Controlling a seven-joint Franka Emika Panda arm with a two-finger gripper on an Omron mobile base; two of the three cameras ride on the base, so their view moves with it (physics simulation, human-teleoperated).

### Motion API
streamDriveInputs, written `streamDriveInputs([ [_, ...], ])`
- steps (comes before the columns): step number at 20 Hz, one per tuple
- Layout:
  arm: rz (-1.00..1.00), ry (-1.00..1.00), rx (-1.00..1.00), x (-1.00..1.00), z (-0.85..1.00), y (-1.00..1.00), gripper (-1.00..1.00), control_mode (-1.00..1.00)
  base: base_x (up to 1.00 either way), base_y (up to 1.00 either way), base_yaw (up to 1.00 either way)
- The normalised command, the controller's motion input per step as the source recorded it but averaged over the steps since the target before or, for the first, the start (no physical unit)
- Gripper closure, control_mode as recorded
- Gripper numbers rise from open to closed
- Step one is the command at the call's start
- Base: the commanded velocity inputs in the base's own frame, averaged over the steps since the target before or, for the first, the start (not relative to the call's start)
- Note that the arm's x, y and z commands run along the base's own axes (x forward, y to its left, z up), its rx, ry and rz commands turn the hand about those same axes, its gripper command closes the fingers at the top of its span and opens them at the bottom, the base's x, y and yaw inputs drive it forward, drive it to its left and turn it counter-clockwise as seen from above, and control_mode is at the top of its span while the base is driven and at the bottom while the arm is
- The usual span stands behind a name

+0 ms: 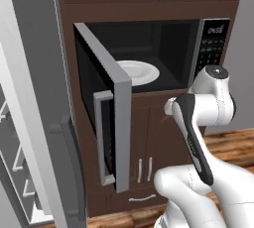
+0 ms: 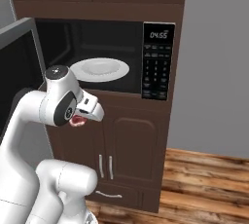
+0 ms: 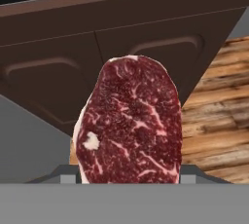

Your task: Transport the steak from the fridge to the microwave and turn on the microwave.

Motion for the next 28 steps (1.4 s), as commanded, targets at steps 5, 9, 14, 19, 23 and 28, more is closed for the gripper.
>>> streamDriveInputs([
  [5,0.0,0.0,0.0,0.0,0.0,0.0,1.0,1.0,0.2,0.24,0.0],
  [9,0.0,0.0,0.0,0.0,0.0,0.0,1.0,1.0,0.2,0.27,-0.01],
  [14,0.0,0.0,0.0,0.0,0.0,0.0,1.0,1.0,0.24,0.29,-0.02],
  [19,0.0,0.0,0.0,0.0,0.0,0.0,1.0,1.0,0.23,0.22,-0.01],
  [23,0.0,0.0,0.0,0.0,0.0,0.0,1.0,1.0,0.13,0.07,0.0],
  [28,0.0,0.0,0.0,0.0,0.0,0.0,1.0,1.0,0.0,0.0,0.0],
])
